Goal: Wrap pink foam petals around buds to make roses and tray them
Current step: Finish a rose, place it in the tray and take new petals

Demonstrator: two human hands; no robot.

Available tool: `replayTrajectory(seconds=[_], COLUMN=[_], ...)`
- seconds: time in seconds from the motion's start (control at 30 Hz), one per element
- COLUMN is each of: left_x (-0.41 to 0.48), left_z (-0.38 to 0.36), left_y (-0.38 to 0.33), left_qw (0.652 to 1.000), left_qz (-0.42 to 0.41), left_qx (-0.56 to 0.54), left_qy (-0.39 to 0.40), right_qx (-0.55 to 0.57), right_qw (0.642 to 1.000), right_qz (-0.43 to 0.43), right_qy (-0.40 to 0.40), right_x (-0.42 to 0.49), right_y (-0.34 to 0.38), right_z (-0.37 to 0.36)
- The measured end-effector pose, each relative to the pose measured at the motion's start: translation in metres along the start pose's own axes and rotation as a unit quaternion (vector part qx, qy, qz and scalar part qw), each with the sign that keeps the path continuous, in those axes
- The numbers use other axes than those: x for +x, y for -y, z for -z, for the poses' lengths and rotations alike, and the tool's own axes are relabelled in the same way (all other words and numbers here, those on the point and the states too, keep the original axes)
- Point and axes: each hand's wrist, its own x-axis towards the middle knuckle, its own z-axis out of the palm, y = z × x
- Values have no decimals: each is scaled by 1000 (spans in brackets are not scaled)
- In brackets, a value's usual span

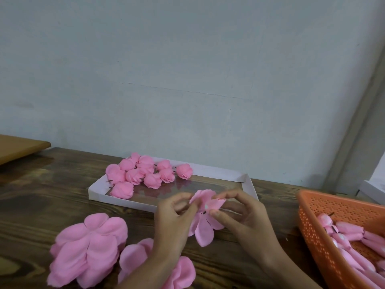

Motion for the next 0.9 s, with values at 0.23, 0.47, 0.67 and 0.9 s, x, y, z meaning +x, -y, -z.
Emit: replayTrajectory(seconds=[0.23, 0.47, 0.67, 0.9], left_x=[-2, -3, 0, 0], left_z=[0, -3, -4, -3], left_y=[2, -1, 2, 1], left_qw=[1000, 999, 996, 995], left_qz=[-6, -10, 27, 31], left_qx=[0, -44, -69, -61], left_qy=[0, 23, 53, 70], right_qx=[7, -157, -292, -77], right_qw=[1000, 986, 942, 996], right_qz=[-9, 60, 131, -32], right_qy=[12, -18, -104, -15], right_x=[-3, -5, -4, 5], right_y=[3, 5, 4, 11], right_z=[-4, -7, -2, 10])
